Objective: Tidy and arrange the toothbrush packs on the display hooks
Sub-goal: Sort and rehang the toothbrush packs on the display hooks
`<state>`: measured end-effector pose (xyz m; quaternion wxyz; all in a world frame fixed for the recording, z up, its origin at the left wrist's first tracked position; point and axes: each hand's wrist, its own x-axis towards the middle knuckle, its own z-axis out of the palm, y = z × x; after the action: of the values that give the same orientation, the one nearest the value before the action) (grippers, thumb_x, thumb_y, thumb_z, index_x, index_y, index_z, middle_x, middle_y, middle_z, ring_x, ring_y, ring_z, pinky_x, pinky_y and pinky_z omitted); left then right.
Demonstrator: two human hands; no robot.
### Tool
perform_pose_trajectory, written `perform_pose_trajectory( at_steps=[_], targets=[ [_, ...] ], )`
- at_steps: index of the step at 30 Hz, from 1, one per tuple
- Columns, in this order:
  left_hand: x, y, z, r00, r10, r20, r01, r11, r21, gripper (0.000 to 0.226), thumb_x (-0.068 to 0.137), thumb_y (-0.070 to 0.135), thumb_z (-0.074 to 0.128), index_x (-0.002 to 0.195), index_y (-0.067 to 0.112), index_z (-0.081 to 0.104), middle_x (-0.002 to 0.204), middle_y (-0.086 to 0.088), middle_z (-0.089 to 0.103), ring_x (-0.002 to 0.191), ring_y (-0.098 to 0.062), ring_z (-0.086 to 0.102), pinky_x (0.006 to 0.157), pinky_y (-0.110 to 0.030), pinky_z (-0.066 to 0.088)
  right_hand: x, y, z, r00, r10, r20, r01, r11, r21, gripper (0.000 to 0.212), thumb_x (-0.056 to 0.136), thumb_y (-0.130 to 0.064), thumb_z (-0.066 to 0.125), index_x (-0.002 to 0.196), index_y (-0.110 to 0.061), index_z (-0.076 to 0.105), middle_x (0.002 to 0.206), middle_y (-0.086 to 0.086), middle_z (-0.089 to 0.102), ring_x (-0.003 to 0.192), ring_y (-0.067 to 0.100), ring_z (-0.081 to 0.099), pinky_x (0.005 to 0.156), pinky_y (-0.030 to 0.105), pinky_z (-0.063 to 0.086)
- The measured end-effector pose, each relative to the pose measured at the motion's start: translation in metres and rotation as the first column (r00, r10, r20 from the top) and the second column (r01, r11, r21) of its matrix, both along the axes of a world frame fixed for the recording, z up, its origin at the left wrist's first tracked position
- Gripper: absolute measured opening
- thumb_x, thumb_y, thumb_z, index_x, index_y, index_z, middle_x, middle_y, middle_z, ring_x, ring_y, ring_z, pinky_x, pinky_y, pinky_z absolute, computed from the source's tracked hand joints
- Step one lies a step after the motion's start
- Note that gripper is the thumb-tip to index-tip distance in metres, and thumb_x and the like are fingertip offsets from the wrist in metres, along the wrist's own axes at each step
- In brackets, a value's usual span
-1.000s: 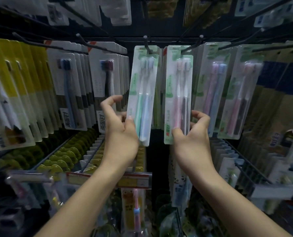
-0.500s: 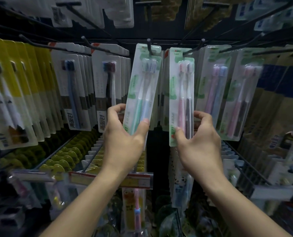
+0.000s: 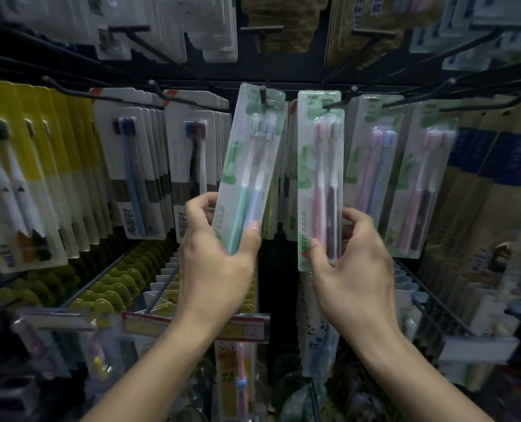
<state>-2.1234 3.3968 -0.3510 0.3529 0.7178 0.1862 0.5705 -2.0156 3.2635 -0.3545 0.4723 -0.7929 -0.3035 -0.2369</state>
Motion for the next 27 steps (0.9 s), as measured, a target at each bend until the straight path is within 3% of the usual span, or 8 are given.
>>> perform_pose_trajectory(
  at_steps=[6, 15, 21, 27],
  targets=[
    [-0.006, 0.001, -0.002, 0.999, -0.018, 0.032, 0.017, 1.000, 0.023, 0.056, 0.089, 0.041, 0.079, 0.129, 0.039, 0.039, 0.114, 0.014, 0.060, 0.101, -0.002, 0.066, 0.074, -0.018, 0.056, 0.001, -0.005, -0.006, 1.000, 0.021, 0.016, -0.021, 1.000, 0.020, 0.065, 0.097, -0.039, 0.069, 0.151, -0.021, 0.038, 0.143, -0.002, 0.054, 0.130, 0.017, 0.054, 0.105, 0.034, 0.047],
    [-0.012, 0.005, -0.007, 0.999, 0.020, 0.029, -0.023, 0.995, 0.097, 0.060, 0.087, 0.035, 0.082, 0.134, 0.029, 0.044, 0.114, 0.021, 0.055, 0.106, 0.013, 0.057, 0.077, -0.006, 0.049, -0.001, -0.012, -0.011, 0.999, 0.023, 0.041, -0.025, 0.999, 0.047, 0.063, 0.095, -0.035, 0.071, 0.148, -0.019, 0.041, 0.137, 0.001, 0.056, 0.122, 0.019, 0.058, 0.100, 0.039, 0.054],
    [-0.022, 0.005, -0.008, 0.997, 0.043, 0.058, -0.049, 0.992, 0.115, 0.061, 0.087, 0.033, 0.083, 0.133, 0.032, 0.044, 0.115, 0.019, 0.057, 0.105, 0.001, 0.062, 0.081, -0.033, 0.061, -0.001, -0.017, -0.014, 0.998, 0.010, 0.069, -0.013, 0.999, 0.038, 0.060, 0.094, -0.032, 0.073, 0.145, -0.017, 0.044, 0.131, 0.003, 0.059, 0.111, 0.015, 0.058, 0.089, 0.026, 0.045],
    [-0.031, 0.005, -0.009, 0.996, 0.049, 0.078, -0.062, 0.985, 0.162, 0.064, 0.085, 0.031, 0.083, 0.133, 0.035, 0.041, 0.114, 0.022, 0.056, 0.104, 0.001, 0.064, 0.075, -0.029, 0.061, -0.002, -0.023, -0.014, 0.995, 0.021, 0.100, -0.026, 0.998, 0.048, 0.060, 0.093, -0.027, 0.075, 0.144, -0.015, 0.046, 0.127, 0.004, 0.059, 0.104, 0.007, 0.050, 0.089, 0.027, 0.044]
  ],
)
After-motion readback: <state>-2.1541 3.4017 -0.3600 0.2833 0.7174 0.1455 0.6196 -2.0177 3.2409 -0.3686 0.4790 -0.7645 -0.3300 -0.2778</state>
